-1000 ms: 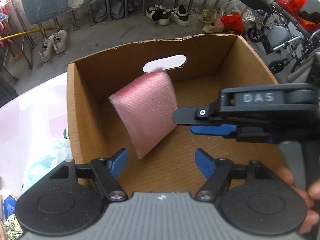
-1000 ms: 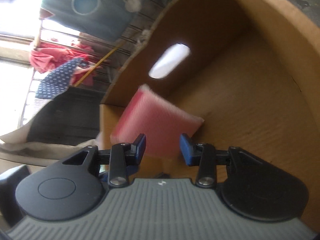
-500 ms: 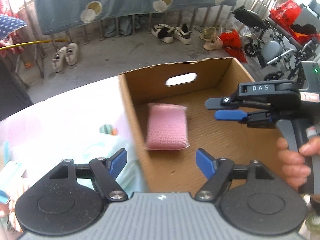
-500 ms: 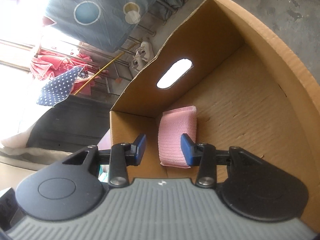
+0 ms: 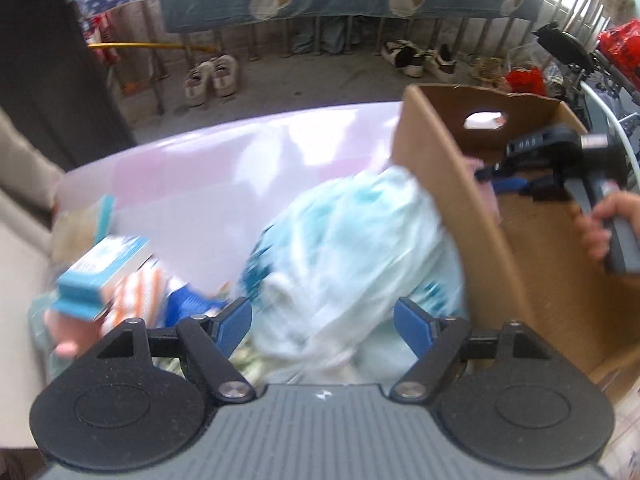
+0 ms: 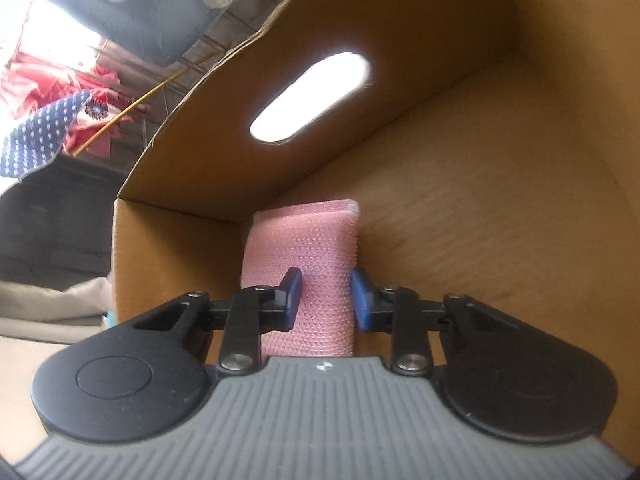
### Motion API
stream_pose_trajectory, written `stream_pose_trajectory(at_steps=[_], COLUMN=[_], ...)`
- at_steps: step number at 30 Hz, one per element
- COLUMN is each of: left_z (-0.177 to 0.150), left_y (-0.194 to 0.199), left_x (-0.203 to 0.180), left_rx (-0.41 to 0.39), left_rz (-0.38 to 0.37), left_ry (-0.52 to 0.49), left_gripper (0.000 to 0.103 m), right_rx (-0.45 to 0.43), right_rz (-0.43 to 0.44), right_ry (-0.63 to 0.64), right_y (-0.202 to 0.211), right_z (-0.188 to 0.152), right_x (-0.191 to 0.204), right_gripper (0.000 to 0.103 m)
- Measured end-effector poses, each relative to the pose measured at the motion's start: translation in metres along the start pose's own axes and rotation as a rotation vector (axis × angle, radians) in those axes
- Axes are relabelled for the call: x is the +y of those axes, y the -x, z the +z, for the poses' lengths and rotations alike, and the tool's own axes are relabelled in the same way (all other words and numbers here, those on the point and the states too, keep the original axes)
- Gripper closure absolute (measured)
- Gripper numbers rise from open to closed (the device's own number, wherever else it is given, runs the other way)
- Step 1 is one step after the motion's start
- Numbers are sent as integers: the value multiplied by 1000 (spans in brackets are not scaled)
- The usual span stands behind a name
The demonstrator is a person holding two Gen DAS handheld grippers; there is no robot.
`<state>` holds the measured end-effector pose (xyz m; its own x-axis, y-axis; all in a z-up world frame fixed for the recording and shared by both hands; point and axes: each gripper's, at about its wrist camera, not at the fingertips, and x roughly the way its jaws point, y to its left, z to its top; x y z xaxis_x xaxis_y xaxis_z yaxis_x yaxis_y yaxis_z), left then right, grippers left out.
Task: Organize soft objects
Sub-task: 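Move the right tool back to the cotton swab bag and grasp it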
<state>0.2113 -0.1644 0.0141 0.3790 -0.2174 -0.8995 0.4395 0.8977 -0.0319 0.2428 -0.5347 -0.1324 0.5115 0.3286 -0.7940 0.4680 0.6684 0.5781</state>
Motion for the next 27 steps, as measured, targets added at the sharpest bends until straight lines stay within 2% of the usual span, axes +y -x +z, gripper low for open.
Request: stream_pose_trajectory(at_steps=[5,9,11,13,18,22,27], left_z=[-36,-63,-75,-85,-107,-124,-146], left_y=[12,25,34,44,67,81,94], left_x=[33,47,52,60,72,81,99], left_rx=[-19,-77,-117,-155,-260,-327,-378], left_rz=[10,43,66,84,147,198,243], left_ry=[50,81,95,110,128,159,225], left_gripper=[24,24,24,23,21,21,21], right_rx=[-17,-14,-25,-49,-135,-178,-104], right_rz=[-4,-2,8,14,39,106,224], right_ry=[72,60,32,19,47,112,241], right_y=[-7,-7,0,12,59,97,101], right_z=[3,1,2,3,3,-1,-25], right_x=[17,19,17,15,31,62,141], right_gripper=[78,75,72,59,53,52,51])
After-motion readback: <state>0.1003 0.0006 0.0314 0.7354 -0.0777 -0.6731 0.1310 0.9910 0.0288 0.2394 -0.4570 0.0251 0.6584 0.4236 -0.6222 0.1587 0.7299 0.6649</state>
